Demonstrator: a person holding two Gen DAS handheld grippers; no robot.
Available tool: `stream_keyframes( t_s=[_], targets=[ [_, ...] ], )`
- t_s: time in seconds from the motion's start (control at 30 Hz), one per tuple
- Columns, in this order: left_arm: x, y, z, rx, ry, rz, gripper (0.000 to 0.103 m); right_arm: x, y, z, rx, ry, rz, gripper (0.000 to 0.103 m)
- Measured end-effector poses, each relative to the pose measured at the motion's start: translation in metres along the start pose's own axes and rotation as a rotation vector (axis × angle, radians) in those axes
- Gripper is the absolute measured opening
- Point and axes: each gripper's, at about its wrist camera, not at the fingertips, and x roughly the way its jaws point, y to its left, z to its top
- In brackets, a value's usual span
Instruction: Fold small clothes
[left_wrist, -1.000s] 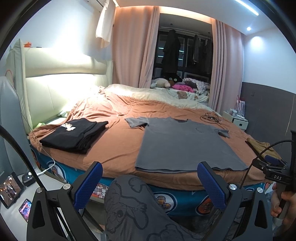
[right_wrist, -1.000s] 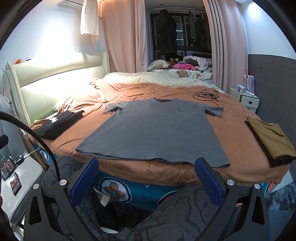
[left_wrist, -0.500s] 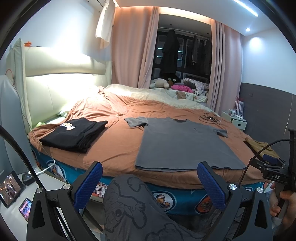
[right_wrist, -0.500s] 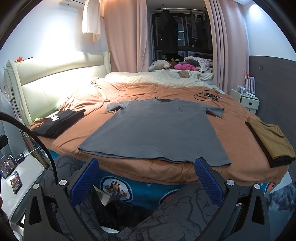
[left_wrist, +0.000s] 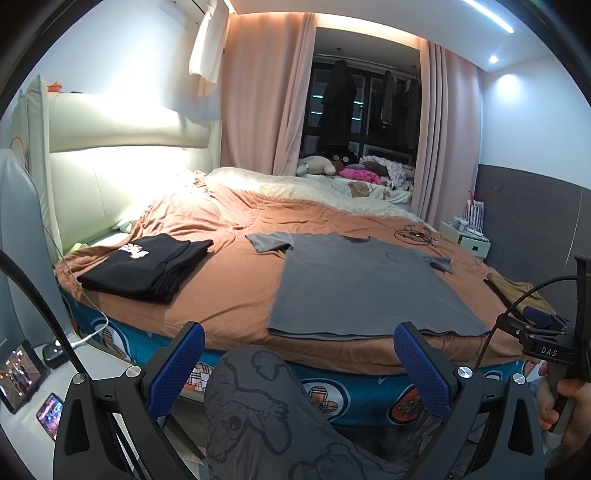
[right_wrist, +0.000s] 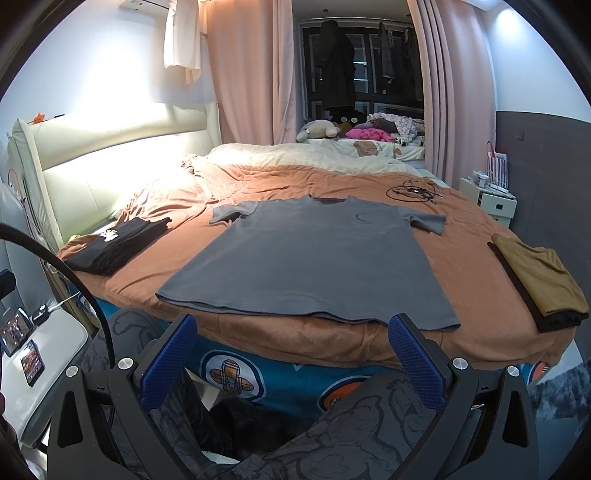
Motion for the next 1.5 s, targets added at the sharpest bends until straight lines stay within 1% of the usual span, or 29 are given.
stream_keyframes(
  t_s=[0.47,0.63,0.83,1.03,1.23,1.5],
  targets=[
    [0.000,-0.001,0.000,-0.013,0.008,-0.028,0.103,-0.004,0.004,0.006,-0.029,-0.008,0.000,0.103],
    [0.005,0.003,0.003,-0.026,0.010,-0.032,0.103,0.003,0.002,0.006,-0.039,-0.004,0.011,0.103],
    [0.021,0.009,0.011,-0.034,0.021,-0.028,0.103,0.018,-0.001,0.012,-0.041,0.000,0.018,0.103],
    [0.052,0.018,0.021,-0.045,0.041,-0.009,0.103,0.047,-0.005,0.024,-0.041,0.010,0.029,0.103],
    [0.095,0.030,0.030,-0.077,0.081,0.019,0.103,0.094,-0.009,0.038,-0.043,0.037,0.048,0.103],
    [0.157,0.046,0.047,-0.105,0.143,0.042,0.101,0.162,-0.015,0.063,-0.055,0.103,0.055,0.103]
  ],
)
